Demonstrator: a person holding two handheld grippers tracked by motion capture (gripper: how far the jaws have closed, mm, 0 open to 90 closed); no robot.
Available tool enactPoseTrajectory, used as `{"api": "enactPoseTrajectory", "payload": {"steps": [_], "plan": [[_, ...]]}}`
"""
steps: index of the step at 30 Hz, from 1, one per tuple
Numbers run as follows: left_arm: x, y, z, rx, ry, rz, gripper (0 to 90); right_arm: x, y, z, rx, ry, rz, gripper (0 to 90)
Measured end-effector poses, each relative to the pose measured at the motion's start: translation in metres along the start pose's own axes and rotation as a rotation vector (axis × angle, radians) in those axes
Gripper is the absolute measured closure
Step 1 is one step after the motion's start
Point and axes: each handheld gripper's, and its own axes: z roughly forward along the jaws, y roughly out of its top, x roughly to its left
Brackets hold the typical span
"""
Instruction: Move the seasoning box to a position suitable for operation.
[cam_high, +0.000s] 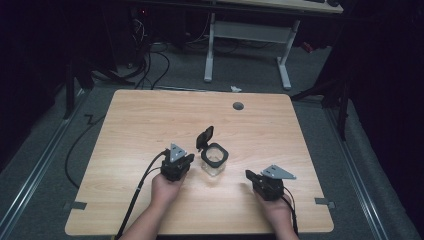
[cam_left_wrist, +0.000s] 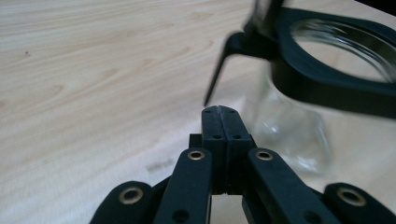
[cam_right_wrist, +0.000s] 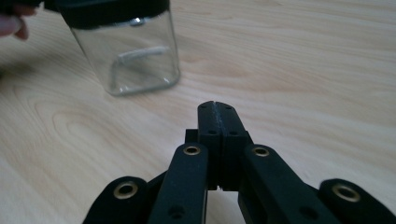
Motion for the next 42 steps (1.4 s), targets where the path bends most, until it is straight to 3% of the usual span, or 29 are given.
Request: {"api": "enactPoseTrajectory", "payload": {"steps": [2, 4, 8, 13, 19, 27, 31, 34, 42], "plan": [[-0.002, -0.004, -0.009, 0.010, -0.010, 0.003, 90.0, 0.001, 0.005, 0.007, 0.007, 0.002, -0.011, 90.0], [-0.003, -0.006, -0.016, 0.017, -0.020, 0.006, 90.0, 0.005, 0.020, 0.029, 0.018, 0.000, -0.019, 90.0], [-0.001, -0.005, -0.031, 0.024, -0.030, 0.002, 90.0, 0.006, 0.037, 0.051, 0.023, -0.023, -0.049, 90.0], [0.009, -0.001, -0.047, 0.028, -0.023, 0.002, 90.0, 0.003, 0.044, 0.064, 0.033, -0.028, -0.068, 90.0], [0.024, 0.002, -0.061, 0.029, 0.002, 0.006, 90.0, 0.011, 0.043, 0.064, 0.038, -0.003, -0.091, 90.0], [0.031, -0.003, -0.070, 0.039, -0.006, -0.021, 89.6, 0.031, 0.029, 0.052, 0.028, 0.045, -0.105, 90.0], [0.028, -0.006, -0.072, 0.042, -0.020, -0.026, 89.2, 0.050, 0.022, 0.046, 0.023, 0.080, -0.119, 90.0], [0.023, -0.008, -0.072, 0.049, -0.034, -0.021, 88.5, 0.054, 0.021, 0.045, 0.032, 0.082, -0.125, 90.0], [0.002, -0.019, -0.071, 0.070, -0.096, -0.022, 86.7, 0.049, 0.024, 0.032, -0.017, 0.046, -0.075, 90.0]]}}
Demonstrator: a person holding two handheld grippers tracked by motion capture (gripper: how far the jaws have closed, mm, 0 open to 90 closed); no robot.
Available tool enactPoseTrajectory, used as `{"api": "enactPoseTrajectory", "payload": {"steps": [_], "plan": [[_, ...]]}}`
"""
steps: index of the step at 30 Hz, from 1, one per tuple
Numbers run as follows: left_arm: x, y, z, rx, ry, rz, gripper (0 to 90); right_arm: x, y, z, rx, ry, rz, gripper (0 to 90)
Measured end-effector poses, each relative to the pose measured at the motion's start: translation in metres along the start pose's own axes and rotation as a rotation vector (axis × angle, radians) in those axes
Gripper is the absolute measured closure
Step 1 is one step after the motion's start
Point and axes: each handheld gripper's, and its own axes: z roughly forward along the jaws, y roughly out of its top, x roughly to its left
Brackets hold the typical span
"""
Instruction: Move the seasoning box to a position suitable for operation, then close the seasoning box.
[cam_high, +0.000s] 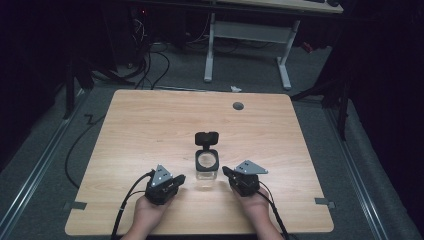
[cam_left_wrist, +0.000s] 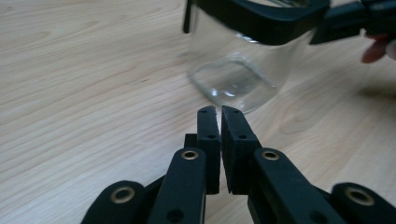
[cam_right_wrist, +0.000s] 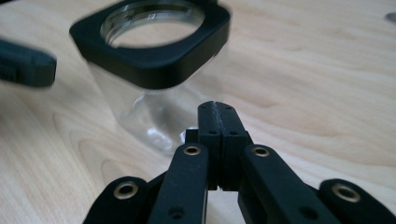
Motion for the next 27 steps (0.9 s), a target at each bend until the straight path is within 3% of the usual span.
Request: {"api": "enactPoseTrajectory", "payload": {"steps": [9, 12, 15, 20, 27], "plan": [[-0.020, -0.012, 0.009, 0.014, -0.048, 0.019, 87.4, -0.013, 0.017, -0.005, -0.046, -0.043, 0.011, 90.0], [-0.027, -0.015, 0.015, 0.015, -0.061, 0.042, 88.0, -0.018, 0.024, -0.004, -0.057, -0.049, 0.005, 90.0], [-0.032, -0.018, 0.022, 0.018, -0.072, 0.037, 88.4, -0.023, 0.033, -0.003, -0.077, -0.059, 0.015, 90.0], [-0.034, -0.025, 0.030, 0.035, -0.070, 0.055, 88.5, -0.030, 0.053, -0.001, -0.107, -0.067, 0.015, 90.0], [-0.029, -0.019, 0.037, 0.026, -0.049, 0.027, 90.0, -0.038, 0.074, 0.010, -0.132, -0.067, 0.027, 90.0]]}}
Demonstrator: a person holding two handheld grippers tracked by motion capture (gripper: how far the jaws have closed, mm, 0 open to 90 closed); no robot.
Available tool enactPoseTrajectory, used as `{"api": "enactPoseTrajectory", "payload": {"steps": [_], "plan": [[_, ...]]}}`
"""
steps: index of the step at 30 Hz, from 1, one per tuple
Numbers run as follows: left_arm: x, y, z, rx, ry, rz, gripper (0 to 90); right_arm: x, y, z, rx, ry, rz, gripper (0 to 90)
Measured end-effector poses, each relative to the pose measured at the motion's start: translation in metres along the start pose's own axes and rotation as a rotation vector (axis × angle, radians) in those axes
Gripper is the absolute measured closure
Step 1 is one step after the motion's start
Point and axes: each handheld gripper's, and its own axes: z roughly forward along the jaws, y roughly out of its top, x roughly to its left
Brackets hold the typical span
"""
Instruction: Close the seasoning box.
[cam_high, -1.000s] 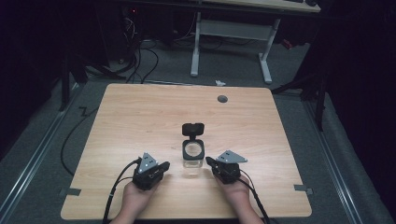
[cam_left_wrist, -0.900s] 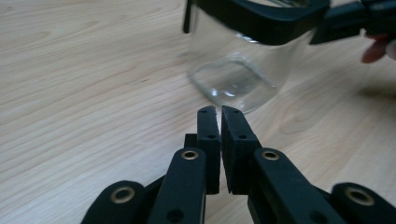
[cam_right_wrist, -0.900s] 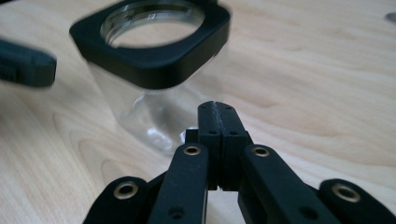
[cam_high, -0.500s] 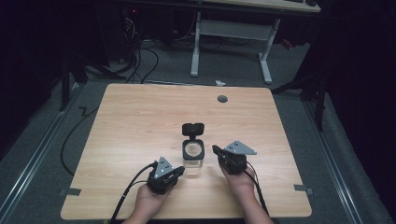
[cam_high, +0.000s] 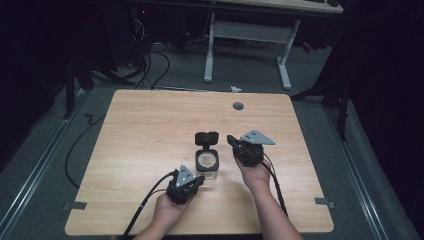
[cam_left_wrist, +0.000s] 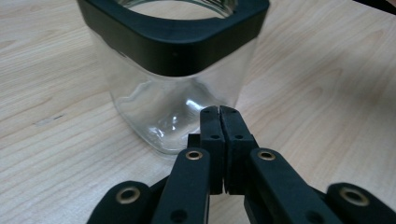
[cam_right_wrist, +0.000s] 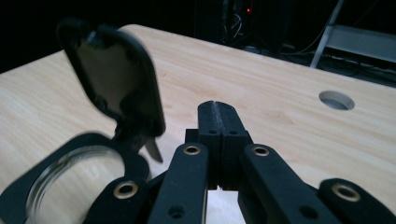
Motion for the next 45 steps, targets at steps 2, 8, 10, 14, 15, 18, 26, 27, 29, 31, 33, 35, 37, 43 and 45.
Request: {"api": "enactPoseTrajectory", "payload": {"steps": [2, 8, 10, 14, 15, 18, 26, 27, 29, 31, 33, 35, 37, 43, 45], "plan": [[0.001, 0.000, 0.001, -0.001, 0.007, 0.002, 90.0, -0.001, 0.004, 0.005, -0.004, -0.001, 0.001, 90.0], [0.003, 0.000, 0.002, -0.010, 0.027, 0.000, 90.0, 0.001, 0.013, 0.014, -0.013, 0.017, 0.014, 90.0], [0.003, 0.000, 0.002, -0.012, 0.029, -0.011, 90.0, 0.003, 0.016, 0.016, -0.013, 0.019, -0.001, 90.0], [0.003, 0.000, 0.003, -0.008, 0.034, -0.010, 90.0, 0.005, 0.021, 0.019, -0.020, 0.029, -0.006, 90.0], [0.004, 0.000, 0.003, -0.008, 0.034, -0.011, 90.0, 0.005, 0.022, 0.020, -0.022, 0.033, -0.010, 90.0], [0.004, 0.000, 0.003, -0.007, 0.036, -0.013, 90.0, 0.006, 0.024, 0.021, -0.021, 0.041, -0.011, 90.0], [0.005, 0.000, 0.003, -0.008, 0.038, -0.020, 90.0, 0.014, 0.020, 0.016, -0.021, 0.067, -0.033, 90.0], [0.005, 0.000, 0.003, -0.007, 0.038, -0.021, 90.0, 0.015, 0.019, 0.015, -0.021, 0.070, -0.041, 90.0], [0.005, 0.000, 0.003, -0.008, 0.037, -0.020, 90.0, 0.018, 0.014, 0.013, -0.014, 0.069, -0.056, 90.0], [0.005, 0.000, 0.003, -0.012, 0.039, -0.024, 90.0, 0.022, 0.007, 0.011, -0.007, 0.074, -0.058, 90.0], [0.005, 0.001, 0.003, -0.017, 0.039, -0.028, 90.0, 0.029, -0.007, 0.007, 0.008, 0.086, -0.063, 90.0], [0.006, 0.001, 0.003, -0.019, 0.042, -0.034, 90.0, 0.032, -0.012, 0.005, 0.019, 0.087, -0.070, 90.0], [0.006, 0.002, 0.003, -0.021, 0.044, -0.034, 90.0, 0.036, -0.021, 0.001, 0.025, 0.085, -0.077, 90.0], [0.006, 0.003, 0.001, -0.019, 0.046, -0.040, 88.2, 0.028, -0.033, -0.024, -0.003, 0.059, -0.054, 89.6], [0.006, 0.005, -0.005, -0.009, 0.031, -0.041, 86.0, 0.020, -0.037, -0.034, 0.003, 0.039, -0.040, 87.4]]}}
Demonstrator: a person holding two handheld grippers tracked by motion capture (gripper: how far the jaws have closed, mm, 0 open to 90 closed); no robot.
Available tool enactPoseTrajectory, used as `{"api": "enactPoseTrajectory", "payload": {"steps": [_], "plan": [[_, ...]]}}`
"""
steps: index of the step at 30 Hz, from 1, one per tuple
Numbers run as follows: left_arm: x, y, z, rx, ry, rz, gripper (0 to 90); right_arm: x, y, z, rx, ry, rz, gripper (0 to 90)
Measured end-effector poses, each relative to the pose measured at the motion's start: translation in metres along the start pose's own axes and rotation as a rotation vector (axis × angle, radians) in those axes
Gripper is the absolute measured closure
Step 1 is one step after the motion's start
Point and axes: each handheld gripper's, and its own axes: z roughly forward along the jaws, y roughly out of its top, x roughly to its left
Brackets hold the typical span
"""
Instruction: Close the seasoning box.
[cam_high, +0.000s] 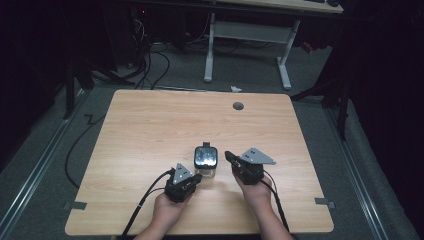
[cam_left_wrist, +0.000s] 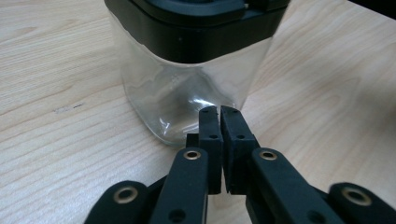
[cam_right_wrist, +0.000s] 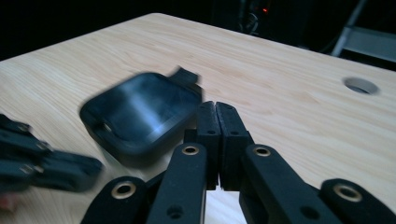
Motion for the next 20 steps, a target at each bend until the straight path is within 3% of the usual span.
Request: {"api": "enactPoseTrajectory", "payload": {"steps": [3, 7, 13, 14, 16, 20], "plan": [[0.006, 0.007, -0.015, -0.009, 0.001, 0.076, 83.0, -0.016, -0.011, -0.015, 0.017, -0.037, 0.021, 84.2], [0.035, 0.025, -0.033, -0.049, 0.079, 0.162, 77.0, -0.038, -0.033, -0.034, 0.051, -0.110, 0.079, 75.5], [0.088, 0.043, -0.064, -0.108, 0.220, 0.176, 60.6, -0.060, -0.068, -0.071, 0.078, -0.187, 0.176, 59.8], [0.094, 0.043, -0.069, -0.120, 0.240, 0.158, 59.2, -0.061, -0.073, -0.077, 0.085, -0.204, 0.187, 56.0], [0.100, 0.046, -0.075, -0.129, 0.255, 0.093, 59.0, -0.062, -0.083, -0.085, 0.102, -0.235, 0.193, 52.7], [0.096, 0.048, -0.076, -0.152, 0.250, 0.090, 57.3, -0.068, -0.089, -0.089, 0.116, -0.264, 0.203, 48.9]]}}
